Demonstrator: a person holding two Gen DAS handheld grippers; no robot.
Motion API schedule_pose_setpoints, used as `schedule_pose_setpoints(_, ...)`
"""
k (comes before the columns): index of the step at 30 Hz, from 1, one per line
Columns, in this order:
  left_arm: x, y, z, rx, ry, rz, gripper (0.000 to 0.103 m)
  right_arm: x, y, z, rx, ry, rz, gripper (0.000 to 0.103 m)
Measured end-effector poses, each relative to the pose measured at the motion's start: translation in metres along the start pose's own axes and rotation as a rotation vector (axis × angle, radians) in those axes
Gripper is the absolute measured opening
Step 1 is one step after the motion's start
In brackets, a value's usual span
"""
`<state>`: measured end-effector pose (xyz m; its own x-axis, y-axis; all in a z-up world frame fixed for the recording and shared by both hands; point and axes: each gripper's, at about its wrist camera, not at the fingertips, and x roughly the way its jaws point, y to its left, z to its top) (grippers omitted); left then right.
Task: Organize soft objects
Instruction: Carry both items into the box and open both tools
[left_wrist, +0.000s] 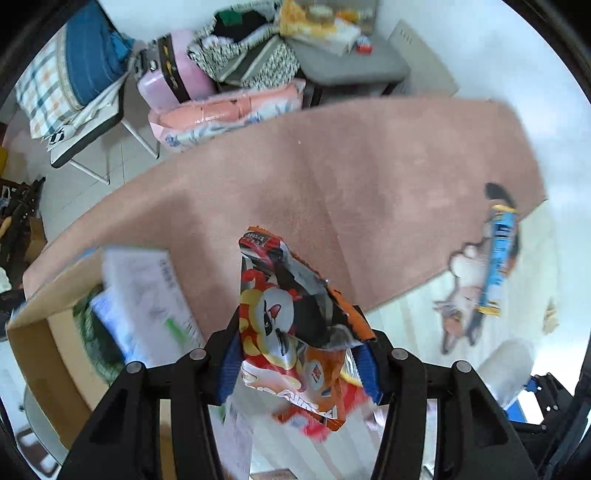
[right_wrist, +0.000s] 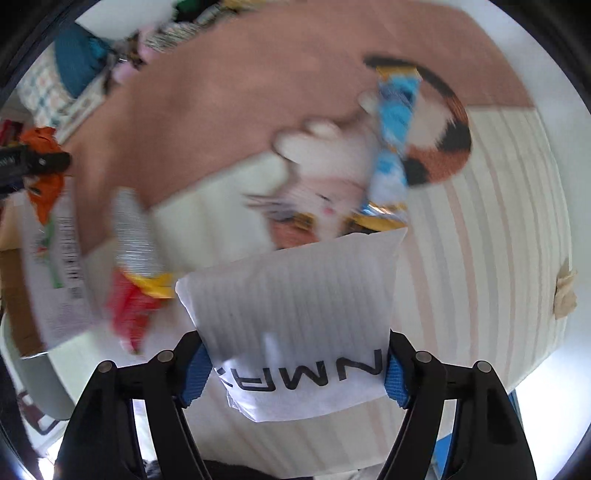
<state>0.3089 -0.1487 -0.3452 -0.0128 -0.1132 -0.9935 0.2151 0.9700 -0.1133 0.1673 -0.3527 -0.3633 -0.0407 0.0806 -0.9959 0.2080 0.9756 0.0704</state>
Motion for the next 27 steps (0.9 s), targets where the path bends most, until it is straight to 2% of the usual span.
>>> schedule_pose_setpoints(2,-0.027,0.016,-0.022,-0.026,-0.043,-0.027,0.05,-0.026,0.035,-0.003,-0.042,-0.037,0.039,0.077)
schedule_pose_setpoints(3,-0.037,0.021,-0.034,-0.04,-0.058,-0.03,0.05,-0.023,0.042,0.002,-0.057,-0.045,0.054,0.077)
schedule_pose_setpoints(4,-0.051,0.034,-0.049,-0.06,-0.081,-0.032,0.05,-0.034,0.065,-0.002,-0.081,-0.058,0.086,0.077)
schedule_pose_setpoints(7,-0.075,0.074,-0.084,-0.112,-0.123,-0.018,0.05,-0.03,0.145,-0.013,-0.141,-0.074,0.149,0.077)
schedule_pose_setpoints(10,-0.093,0.129,-0.122,-0.176,-0.145,0.038,0.05,-0.041,0.217,-0.026,-0.201,-0.068,0.209,0.077)
schedule_pose_setpoints(13,-0.096,0.184,-0.138,-0.237,-0.139,0.119,0.05,-0.031,0.285,-0.034,-0.233,-0.045,0.239,0.077)
schedule_pose_setpoints(16,-0.084,0.24,-0.141,-0.305,-0.101,0.162,0.05,-0.017,0.339,-0.037,-0.252,-0.015,0.23,0.077)
schedule_pose_setpoints(20,-0.055,0.294,-0.134,-0.351,-0.037,0.177,0.05,0.016,0.39,-0.033,-0.264,0.016,0.165,0.077)
schedule_pose_setpoints(23,-0.028,0.323,-0.118,-0.365,0.011,0.165,0.05,0.042,0.41,-0.025,-0.27,0.037,0.112,0.077)
schedule_pose_setpoints(27,0.003,0.341,-0.097,-0.374,0.065,0.126,0.05,0.075,0.413,-0.011,-0.247,0.067,0.065,0.077)
